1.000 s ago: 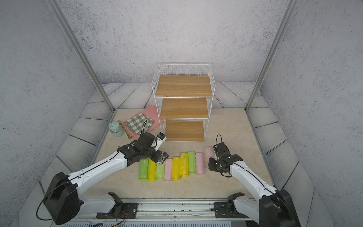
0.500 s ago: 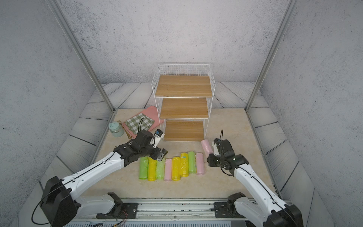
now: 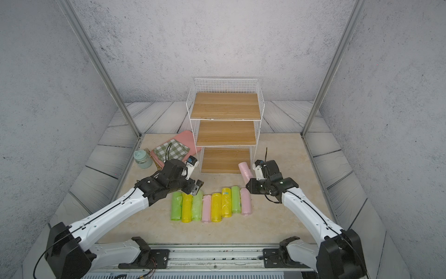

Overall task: Sort the rolls of trash bags by color and place them on the shelf
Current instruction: Pick up the roll of trash bags from the center of the board, then place the roll of trash bags on the shelf.

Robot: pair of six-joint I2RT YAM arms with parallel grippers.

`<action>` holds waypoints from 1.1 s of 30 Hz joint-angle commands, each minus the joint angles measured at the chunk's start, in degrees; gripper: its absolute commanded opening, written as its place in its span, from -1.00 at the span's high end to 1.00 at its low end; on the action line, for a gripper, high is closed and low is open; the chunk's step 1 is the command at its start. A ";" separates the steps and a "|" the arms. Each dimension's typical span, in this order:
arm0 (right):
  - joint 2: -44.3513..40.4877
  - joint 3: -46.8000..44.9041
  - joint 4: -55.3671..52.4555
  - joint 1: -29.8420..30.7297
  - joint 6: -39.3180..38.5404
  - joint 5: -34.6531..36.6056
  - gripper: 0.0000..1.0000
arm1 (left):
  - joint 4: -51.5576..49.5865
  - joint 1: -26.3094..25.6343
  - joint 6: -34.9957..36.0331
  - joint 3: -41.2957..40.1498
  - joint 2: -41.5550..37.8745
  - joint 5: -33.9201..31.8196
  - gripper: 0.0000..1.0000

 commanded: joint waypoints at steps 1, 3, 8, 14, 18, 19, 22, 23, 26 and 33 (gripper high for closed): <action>2.95 2.04 5.83 1.52 3.49 -0.85 1.00 | -0.93 0.92 0.45 1.74 -0.77 -1.39 -0.95; 4.80 2.41 8.32 2.33 5.95 -0.79 1.00 | -1.02 1.53 0.03 1.80 -0.76 -1.55 -0.94; 10.23 3.46 14.55 4.94 12.33 -0.15 1.00 | -1.46 3.51 -0.86 1.25 -1.44 -1.91 -0.94; 17.03 5.34 23.17 7.70 19.56 0.80 1.00 | -1.91 5.99 -1.56 0.54 -1.75 -2.11 -0.94; 22.06 7.09 28.07 8.48 23.11 0.29 1.00 | -0.99 7.06 -1.96 -0.11 -1.82 -2.10 -0.95; 23.44 7.68 28.84 8.51 24.05 0.05 1.00 | -0.96 7.31 -2.14 -0.18 -1.67 -2.10 -0.94; 26.82 9.26 32.01 8.79 26.27 -0.76 1.00 | -1.01 7.96 -2.51 -0.30 -1.02 -2.26 -0.95; 27.90 9.82 32.64 8.84 26.69 -0.99 1.00 | -1.00 8.06 -2.66 -0.32 -0.87 -2.44 -0.95; 31.44 12.00 34.69 8.94 28.37 -1.89 1.00 | -0.79 8.56 -2.88 -0.45 -0.68 -2.54 -0.95; 39.04 17.11 38.31 9.47 31.99 -3.77 1.00 | 0.11 9.56 -3.13 -0.97 0.02 -2.79 -0.95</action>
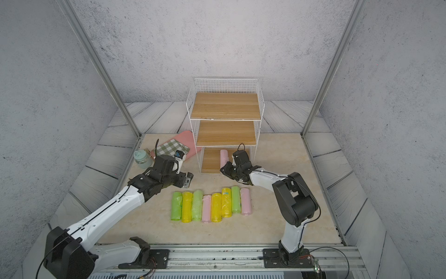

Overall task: Sort the rolls of trash bags by color and place them on the shelf
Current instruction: Place the roll of trash bags on the shelf.

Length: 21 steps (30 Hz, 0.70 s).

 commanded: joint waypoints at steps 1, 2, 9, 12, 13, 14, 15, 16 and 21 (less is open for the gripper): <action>3.48 3.18 4.17 0.63 1.99 -1.35 1.00 | 0.61 0.72 -0.88 -0.85 0.70 -0.66 -0.95; 4.05 3.75 4.19 0.67 1.99 -1.31 1.00 | 0.71 0.79 -0.89 -0.75 0.92 -0.49 -0.95; 9.09 7.85 4.83 1.16 3.28 -1.39 0.94 | 2.45 1.56 -2.14 -1.34 2.40 0.68 -0.94; 11.33 9.85 5.17 1.34 4.00 -1.80 0.91 | 3.06 1.90 -2.49 -1.60 2.74 1.14 -0.94; 12.01 10.55 5.13 1.38 4.12 -2.01 0.90 | 3.24 1.99 -2.57 -1.66 2.83 1.20 -0.94; 12.70 11.41 4.99 1.43 4.22 -2.26 0.88 | 3.31 2.07 -2.57 -1.59 2.90 1.29 -0.94; 13.38 12.12 4.99 1.58 4.40 -2.33 0.87 | 3.41 2.16 -2.51 -1.70 3.03 1.28 -0.94; 13.96 12.72 4.96 1.67 4.60 -2.28 0.87 | 3.49 2.21 -2.51 -1.76 3.17 1.30 -0.94; 16.96 15.80 4.71 2.04 5.86 -2.84 0.79 | 3.86 2.42 -2.53 -2.40 3.43 1.38 -0.94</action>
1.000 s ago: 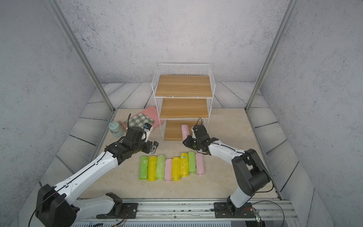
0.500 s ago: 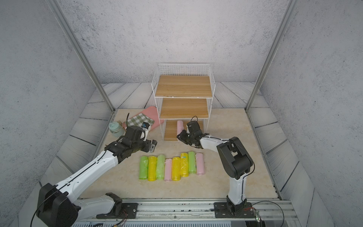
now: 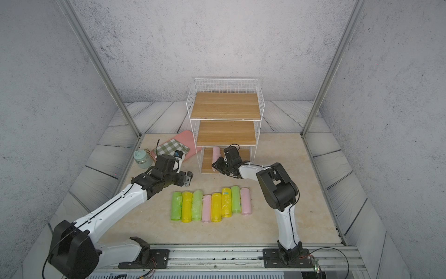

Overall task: Sort the rolls of trash bags by color and place them on the shelf
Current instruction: Place the roll of trash bags on the shelf.

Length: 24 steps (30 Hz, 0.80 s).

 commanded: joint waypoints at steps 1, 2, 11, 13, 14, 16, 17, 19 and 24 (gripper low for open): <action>2.56 2.87 1.85 0.45 1.15 -1.43 0.76 | 0.53 0.48 -0.34 -0.94 0.67 0.71 -0.94; 3.00 3.38 1.82 0.53 1.37 -1.60 0.73 | 0.54 0.48 -0.36 -1.03 0.74 0.79 -0.94; 6.61 7.48 0.95 1.76 1.84 -2.49 0.51 | 0.63 0.48 -0.25 -1.48 0.68 0.44 -0.94; 7.18 7.79 0.99 2.07 2.14 -2.61 0.46 | 0.67 0.48 -0.23 -1.57 0.59 0.44 -0.95; 7.43 7.88 1.05 2.10 2.30 -2.71 0.43 | 0.63 0.48 -0.23 -1.62 0.59 0.44 -0.95; 7.74 7.99 1.16 2.12 2.40 -2.91 0.31 | 0.55 0.44 -0.29 -1.56 0.59 0.44 -0.95; 7.83 7.91 1.03 2.12 2.40 -2.98 0.29 | 0.55 0.50 -0.35 -1.56 0.59 0.49 -0.94; 7.74 7.60 1.26 2.20 2.37 -2.89 0.25 | 0.65 0.48 -0.37 -1.56 0.66 0.47 -0.95; 7.43 6.70 2.93 2.16 2.67 -3.02 0.06 | 0.55 0.47 -0.37 -1.47 0.85 0.44 -0.95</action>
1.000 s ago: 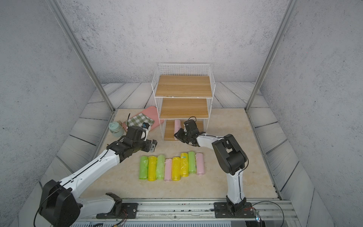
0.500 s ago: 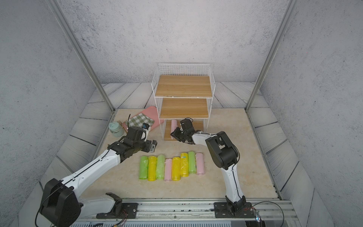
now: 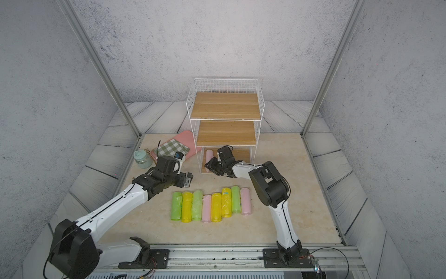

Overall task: Sort the rolls of trash bags by color and place them on the shelf
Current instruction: Place the roll of trash bags on the shelf.

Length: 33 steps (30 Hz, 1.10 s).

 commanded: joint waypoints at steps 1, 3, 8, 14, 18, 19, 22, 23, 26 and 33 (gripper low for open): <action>1.44 0.06 2.38 0.05 -0.14 -0.41 0.04 | 0.32 0.44 -0.30 -0.51 0.48 0.20 -0.95; 1.12 -0.33 2.55 0.05 -0.29 -0.35 -0.03 | 0.26 0.48 -0.21 -0.53 0.39 0.01 -0.95; -0.28 -2.12 3.49 0.02 -0.72 0.04 -0.17 | 0.19 0.48 -0.22 -0.44 0.39 0.00 -0.95; -2.65 -3.80 2.92 0.03 -1.92 0.57 -0.28 | 0.19 0.48 -0.21 -0.38 0.14 -0.15 -0.94; -4.28 -5.46 2.98 0.02 -2.89 0.83 -0.34 | 0.19 0.48 -0.20 -0.40 -0.20 -0.08 -0.94; -4.80 -5.86 2.92 0.02 -3.21 0.92 -0.35 | 0.19 0.48 -0.25 -0.40 -0.31 -0.01 -0.95; -6.29 -6.75 2.28 0.06 -4.85 0.83 -0.39 | 0.19 0.46 -0.14 -0.38 -0.61 0.09 -0.95; -6.91 -7.14 1.77 0.03 -5.53 0.91 -0.41 | 0.19 0.47 -0.19 -0.31 -0.82 0.16 -0.95; -8.98 -8.61 0.72 0.02 -7.38 1.62 -0.47 | 0.27 0.48 -0.03 -0.27 -1.40 0.40 -0.94; -12.70 -10.93 -1.88 0.02 -11.38 1.23 -0.68 | 0.19 0.48 0.96 -0.52 -3.71 0.27 -0.95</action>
